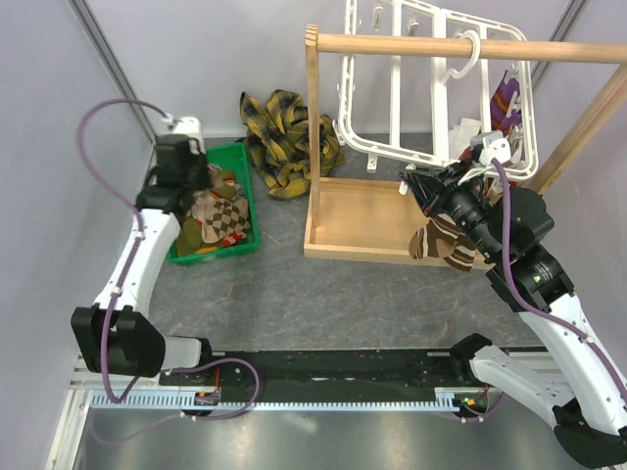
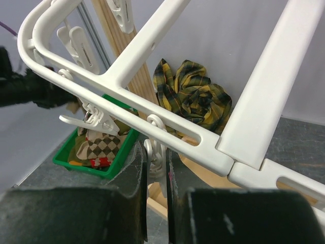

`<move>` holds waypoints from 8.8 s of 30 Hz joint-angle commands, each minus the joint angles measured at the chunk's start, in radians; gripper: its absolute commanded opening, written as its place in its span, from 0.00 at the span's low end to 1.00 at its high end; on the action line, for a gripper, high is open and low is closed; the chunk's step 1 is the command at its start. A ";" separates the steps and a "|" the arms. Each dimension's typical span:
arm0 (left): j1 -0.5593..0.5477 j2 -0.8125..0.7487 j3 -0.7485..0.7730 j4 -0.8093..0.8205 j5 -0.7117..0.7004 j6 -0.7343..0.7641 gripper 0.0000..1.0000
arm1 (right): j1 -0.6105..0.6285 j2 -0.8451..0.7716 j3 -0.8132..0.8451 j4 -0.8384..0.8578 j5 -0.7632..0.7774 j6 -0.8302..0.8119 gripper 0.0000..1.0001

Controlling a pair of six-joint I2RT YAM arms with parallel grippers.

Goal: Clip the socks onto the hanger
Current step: Pick up the sock from the bin, then clamp the sock onto the hanger.

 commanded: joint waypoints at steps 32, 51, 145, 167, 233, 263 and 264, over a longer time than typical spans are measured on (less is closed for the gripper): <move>-0.244 -0.268 -0.493 0.039 -0.130 -0.517 0.62 | 0.001 -0.008 -0.012 0.003 -0.028 -0.007 0.00; 0.016 -0.141 -0.617 0.343 0.396 0.038 0.59 | 0.000 -0.014 -0.020 0.006 -0.046 -0.021 0.00; -0.612 -0.209 0.268 -0.352 0.646 0.203 0.02 | 0.001 0.029 0.047 0.002 -0.132 0.008 0.00; -0.991 0.189 0.671 -0.539 0.260 0.250 0.02 | 0.001 0.035 0.058 0.006 -0.184 0.050 0.00; -1.063 0.298 0.791 -0.304 0.063 0.207 0.02 | 0.062 0.106 0.006 0.000 0.009 0.062 0.00; -1.051 0.283 0.641 -0.198 0.039 0.228 0.02 | 0.064 0.078 0.024 0.054 -0.034 0.079 0.00; -1.051 0.286 0.644 -0.197 0.043 0.228 0.02 | 0.061 0.080 0.015 0.060 -0.040 0.080 0.00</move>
